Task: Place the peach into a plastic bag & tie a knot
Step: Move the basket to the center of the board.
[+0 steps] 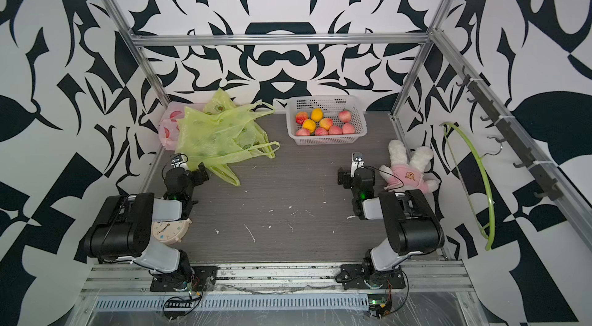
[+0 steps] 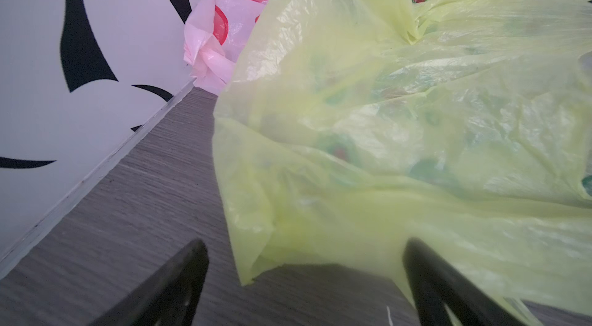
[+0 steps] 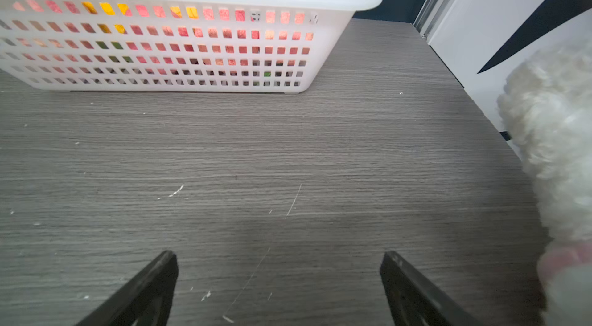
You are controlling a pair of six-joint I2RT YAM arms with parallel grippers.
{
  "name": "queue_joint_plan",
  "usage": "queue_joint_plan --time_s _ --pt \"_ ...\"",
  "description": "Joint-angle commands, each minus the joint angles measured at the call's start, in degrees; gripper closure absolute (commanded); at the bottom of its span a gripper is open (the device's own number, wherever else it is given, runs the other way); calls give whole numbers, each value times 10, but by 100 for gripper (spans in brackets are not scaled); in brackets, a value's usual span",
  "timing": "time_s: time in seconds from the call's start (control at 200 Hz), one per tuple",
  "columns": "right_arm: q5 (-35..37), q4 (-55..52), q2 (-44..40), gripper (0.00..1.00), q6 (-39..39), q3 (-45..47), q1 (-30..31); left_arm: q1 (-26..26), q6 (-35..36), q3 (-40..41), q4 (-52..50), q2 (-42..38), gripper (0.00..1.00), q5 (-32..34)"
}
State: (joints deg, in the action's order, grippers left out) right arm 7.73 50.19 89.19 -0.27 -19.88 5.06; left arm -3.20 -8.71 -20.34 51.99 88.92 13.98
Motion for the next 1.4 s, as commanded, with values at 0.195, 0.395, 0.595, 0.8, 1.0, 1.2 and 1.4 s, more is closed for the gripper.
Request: queue_joint_plan --time_s 0.195,0.395,0.595,0.8,1.0,1.2,1.4 --pt "-4 8 -8 0 -3 -6 1 1 5 -6 0 -6 1 3" --pt "4 9 -6 0 -3 -7 1 1 7 -6 1 -5 1 4" --pt "4 10 -6 0 -2 -6 0 1 6 -7 0 -4 1 4" --pt "4 8 -7 0 -1 -7 1 1 6 -5 1 -5 1 4" --pt "4 8 -7 0 -2 -7 0 1 5 -6 1 -5 0 4" --pt "54 -195 -105 0 22 -82 0 26 25 -28 -111 -95 1 18" --pt "99 -525 -167 25 225 -260 -4 46 -175 -173 -485 -248 0 109"
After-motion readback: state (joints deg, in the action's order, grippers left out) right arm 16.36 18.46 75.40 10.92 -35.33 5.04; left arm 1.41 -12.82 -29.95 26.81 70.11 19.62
